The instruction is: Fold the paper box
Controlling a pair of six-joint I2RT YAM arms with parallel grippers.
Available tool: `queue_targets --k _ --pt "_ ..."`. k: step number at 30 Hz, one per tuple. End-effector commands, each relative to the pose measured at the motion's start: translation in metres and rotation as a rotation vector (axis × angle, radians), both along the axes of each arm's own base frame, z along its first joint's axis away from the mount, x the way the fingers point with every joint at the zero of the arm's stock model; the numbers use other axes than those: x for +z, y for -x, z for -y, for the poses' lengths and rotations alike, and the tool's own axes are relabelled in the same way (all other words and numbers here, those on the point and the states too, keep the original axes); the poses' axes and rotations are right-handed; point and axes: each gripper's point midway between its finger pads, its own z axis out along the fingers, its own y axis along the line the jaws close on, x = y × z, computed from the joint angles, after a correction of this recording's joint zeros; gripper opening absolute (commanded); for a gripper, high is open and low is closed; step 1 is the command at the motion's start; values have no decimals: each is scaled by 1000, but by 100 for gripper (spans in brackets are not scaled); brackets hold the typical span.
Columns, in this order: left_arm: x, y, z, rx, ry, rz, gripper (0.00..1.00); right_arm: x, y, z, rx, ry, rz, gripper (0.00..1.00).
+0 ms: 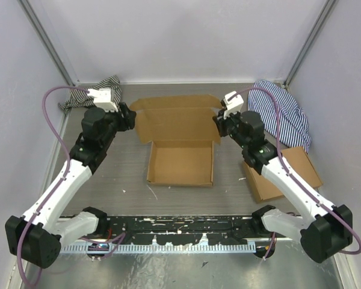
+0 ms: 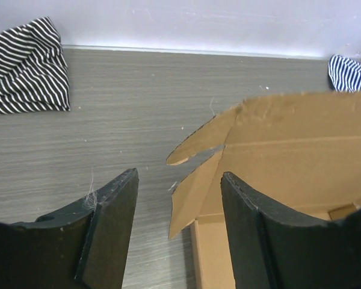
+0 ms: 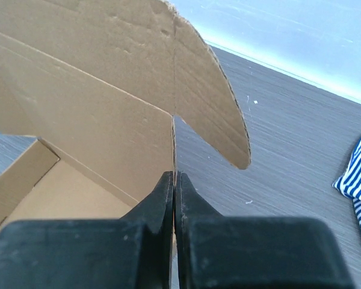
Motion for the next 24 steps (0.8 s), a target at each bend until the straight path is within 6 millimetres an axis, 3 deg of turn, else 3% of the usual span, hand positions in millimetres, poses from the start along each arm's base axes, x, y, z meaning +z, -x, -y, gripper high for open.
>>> queue_targets --k 1,5,11,21,24 --pt "12 -2 -3 1 -57 -19 64 32 8 3 16 -25 162 1" --pt "12 -3 15 -93 -45 -32 59 28 11 6 9 -20 169 1" --pt "-16 -4 30 -165 -59 -132 53 25 13 6 14 -24 165 1" --pt "-32 -15 36 -173 -67 -173 52 23 13 2 34 -21 146 1" --pt "-32 -16 38 -176 -64 -179 44 23 14 2 36 -24 137 1"
